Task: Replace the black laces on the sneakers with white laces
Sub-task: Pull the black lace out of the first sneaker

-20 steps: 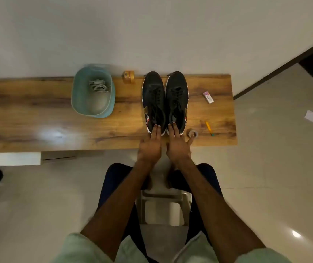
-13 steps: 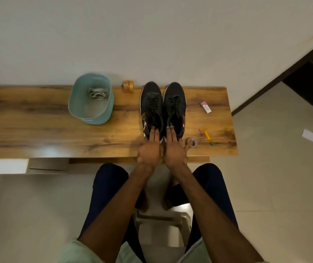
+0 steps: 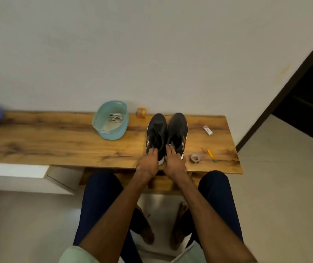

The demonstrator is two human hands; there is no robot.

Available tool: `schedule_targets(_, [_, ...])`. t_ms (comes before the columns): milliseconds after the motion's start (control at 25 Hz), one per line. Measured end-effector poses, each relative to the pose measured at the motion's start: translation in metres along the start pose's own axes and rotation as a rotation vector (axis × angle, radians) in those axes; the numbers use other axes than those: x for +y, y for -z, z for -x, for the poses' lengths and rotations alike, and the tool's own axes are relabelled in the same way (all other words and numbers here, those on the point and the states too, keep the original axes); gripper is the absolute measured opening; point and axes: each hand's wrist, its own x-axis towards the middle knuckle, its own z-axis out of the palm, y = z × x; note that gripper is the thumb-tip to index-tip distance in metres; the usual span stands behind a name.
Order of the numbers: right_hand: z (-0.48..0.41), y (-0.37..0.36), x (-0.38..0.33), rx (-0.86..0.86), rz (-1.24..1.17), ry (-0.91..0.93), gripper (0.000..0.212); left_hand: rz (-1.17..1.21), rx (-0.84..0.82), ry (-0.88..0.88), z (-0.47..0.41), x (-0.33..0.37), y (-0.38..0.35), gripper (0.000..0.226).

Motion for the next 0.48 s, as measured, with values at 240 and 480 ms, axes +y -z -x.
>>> schedule_targets(240, [0.019,-0.005,-0.005,-0.043,0.028,0.082,0.100,-0.066,-0.017,-0.011,0.025,-0.019,-0.003,0.072])
schedule_targets(480, [0.028,-0.004,-0.013,-0.094,0.056,0.051,0.100,-0.086,-0.007,-0.033,0.033,-0.028,-0.003,0.077])
